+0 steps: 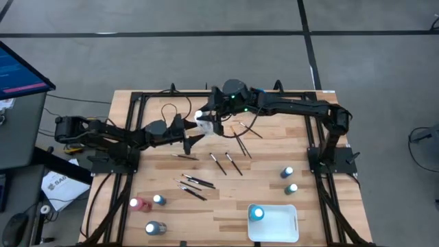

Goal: Pick & Place Paint Supplies
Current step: Put the large white paint bottle into the white bin

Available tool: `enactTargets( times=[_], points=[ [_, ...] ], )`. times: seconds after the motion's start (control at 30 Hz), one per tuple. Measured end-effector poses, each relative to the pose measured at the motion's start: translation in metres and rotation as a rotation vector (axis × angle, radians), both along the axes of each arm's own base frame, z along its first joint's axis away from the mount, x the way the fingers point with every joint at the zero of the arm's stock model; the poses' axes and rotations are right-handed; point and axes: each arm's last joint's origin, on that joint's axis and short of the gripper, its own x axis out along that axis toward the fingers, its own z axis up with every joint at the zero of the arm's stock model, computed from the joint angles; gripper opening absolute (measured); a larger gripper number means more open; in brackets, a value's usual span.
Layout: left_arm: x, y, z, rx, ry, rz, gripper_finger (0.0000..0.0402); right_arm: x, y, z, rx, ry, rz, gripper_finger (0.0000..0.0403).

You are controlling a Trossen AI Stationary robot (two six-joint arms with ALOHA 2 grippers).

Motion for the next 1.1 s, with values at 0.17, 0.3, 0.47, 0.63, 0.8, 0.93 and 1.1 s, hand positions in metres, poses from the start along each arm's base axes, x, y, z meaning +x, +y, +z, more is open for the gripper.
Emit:
enactTargets(
  times=[0.17, 0.3, 0.47, 0.63, 0.8, 0.93, 1.1],
  points=[
    [-0.002, -0.001, 0.005, -0.008, -0.018, -0.013, 0.0284, -0.018, 0.003, 0.027, -0.004, -0.049, -0.015, 0.0109],
    [-0.006, -0.002, 0.016, 0.003, -0.075, -0.011, 0.0283, -0.051, 0.012, 0.062, -0.011, -0.085, -0.018, 0.0109],
    [-0.013, -0.002, 0.030, 0.024, -0.140, 0.007, 0.0275, -0.107, 0.033, 0.110, -0.017, -0.152, -0.014, 0.0109],
    [-0.019, -0.002, 0.040, 0.036, -0.192, 0.035, 0.0267, -0.162, 0.062, 0.135, 0.008, -0.132, -0.057, 0.0108],
    [-0.022, -0.003, 0.044, 0.040, -0.216, 0.039, 0.0262, -0.208, 0.098, 0.149, 0.099, -0.125, -0.039, 0.0108],
    [-0.024, -0.003, 0.048, 0.040, -0.235, 0.049, 0.0259, -0.237, 0.131, 0.155, 0.163, -0.140, 0.009, 0.0108],
    [-0.026, -0.002, 0.051, 0.042, -0.251, 0.072, 0.0257, -0.257, 0.173, 0.156, 0.218, -0.141, 0.039, 0.0108]
  ],
)
